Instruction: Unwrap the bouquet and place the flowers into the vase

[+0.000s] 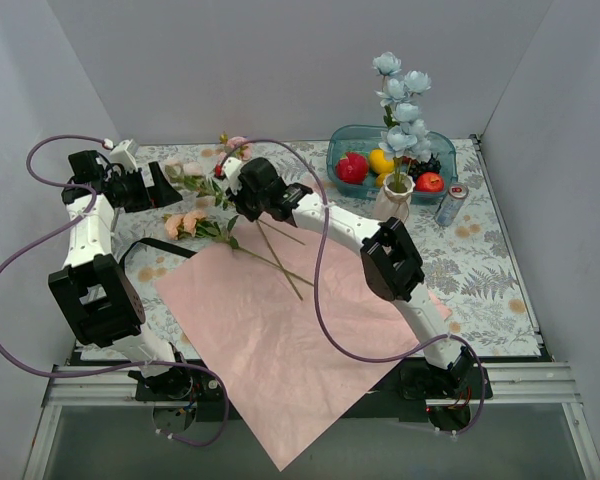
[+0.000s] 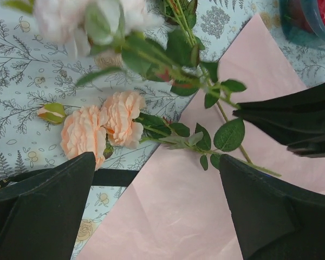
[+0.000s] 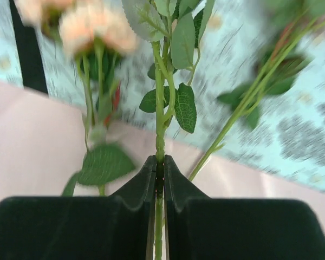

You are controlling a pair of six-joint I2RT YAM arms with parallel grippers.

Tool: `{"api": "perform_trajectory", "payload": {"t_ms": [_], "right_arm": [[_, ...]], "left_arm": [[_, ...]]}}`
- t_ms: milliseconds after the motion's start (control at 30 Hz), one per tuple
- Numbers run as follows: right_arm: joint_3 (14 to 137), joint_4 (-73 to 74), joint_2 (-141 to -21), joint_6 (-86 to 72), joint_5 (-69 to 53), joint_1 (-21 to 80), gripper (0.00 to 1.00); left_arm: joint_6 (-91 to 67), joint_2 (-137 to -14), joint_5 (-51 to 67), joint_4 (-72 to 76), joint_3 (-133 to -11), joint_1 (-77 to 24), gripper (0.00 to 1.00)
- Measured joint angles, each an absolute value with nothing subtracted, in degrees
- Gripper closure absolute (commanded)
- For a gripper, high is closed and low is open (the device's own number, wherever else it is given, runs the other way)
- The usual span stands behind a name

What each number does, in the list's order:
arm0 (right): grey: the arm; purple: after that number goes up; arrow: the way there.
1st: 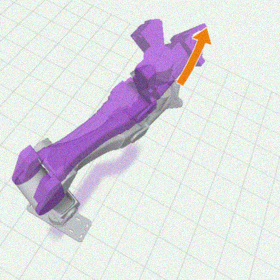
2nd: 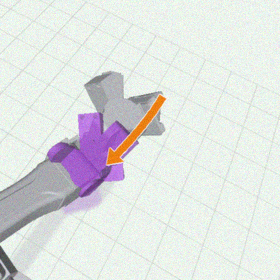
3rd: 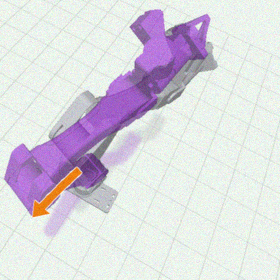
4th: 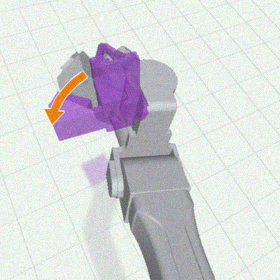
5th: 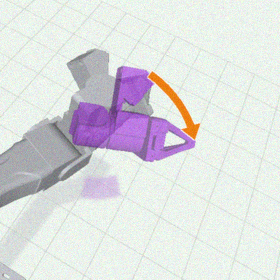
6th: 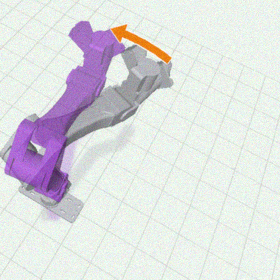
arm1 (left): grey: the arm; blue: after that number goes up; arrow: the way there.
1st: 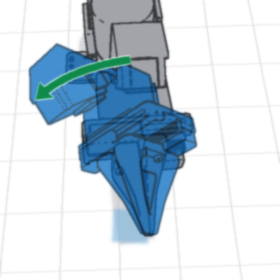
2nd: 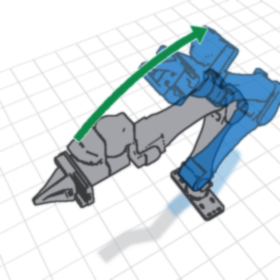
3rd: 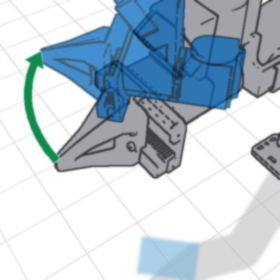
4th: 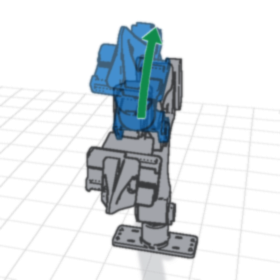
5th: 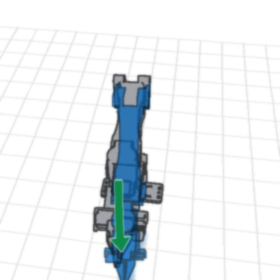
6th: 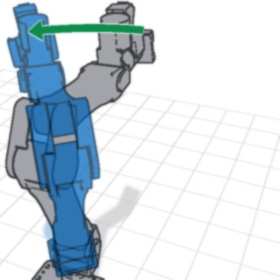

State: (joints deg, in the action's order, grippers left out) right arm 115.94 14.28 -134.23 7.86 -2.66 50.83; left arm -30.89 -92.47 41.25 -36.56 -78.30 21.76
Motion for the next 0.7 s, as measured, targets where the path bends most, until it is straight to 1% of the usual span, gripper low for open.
{"api": "perform_trajectory", "payload": {"t_ms": [167, 333, 400, 500, 700], "right_arm": [[123.9, 14.4, -131.9, 7.7, -1.5, 49.4, 0.99], [124.4, 12.6, -123.0, 7.9, 1.5, 47.3, 0.99], [121.5, 10.5, -117.1, 8.3, 2.8, 46.8, 0.99], [112.2, 4.7, -104.9, 9.9, 4.6, 46.6, 0.99], [94.6, -12.9, -80.5, 15.3, 7.8, 45.4, 0.99]], "left_arm": [[-30.9, -92.5, 42.0, -38.3, -79.8, 22.2, 0.02], [-30.9, -92.5, 43.5, -39.1, -82.2, 22.8, 0.02], [-30.9, -92.5, 44.3, -39.2, -82.6, 23.2, 0.02], [-30.9, -92.5, 45.2, -39.7, -82.7, 23.6, 0.02], [-31.3, -92.5, 46.5, -40.2, -82.7, 23.9, 0.02]]}}
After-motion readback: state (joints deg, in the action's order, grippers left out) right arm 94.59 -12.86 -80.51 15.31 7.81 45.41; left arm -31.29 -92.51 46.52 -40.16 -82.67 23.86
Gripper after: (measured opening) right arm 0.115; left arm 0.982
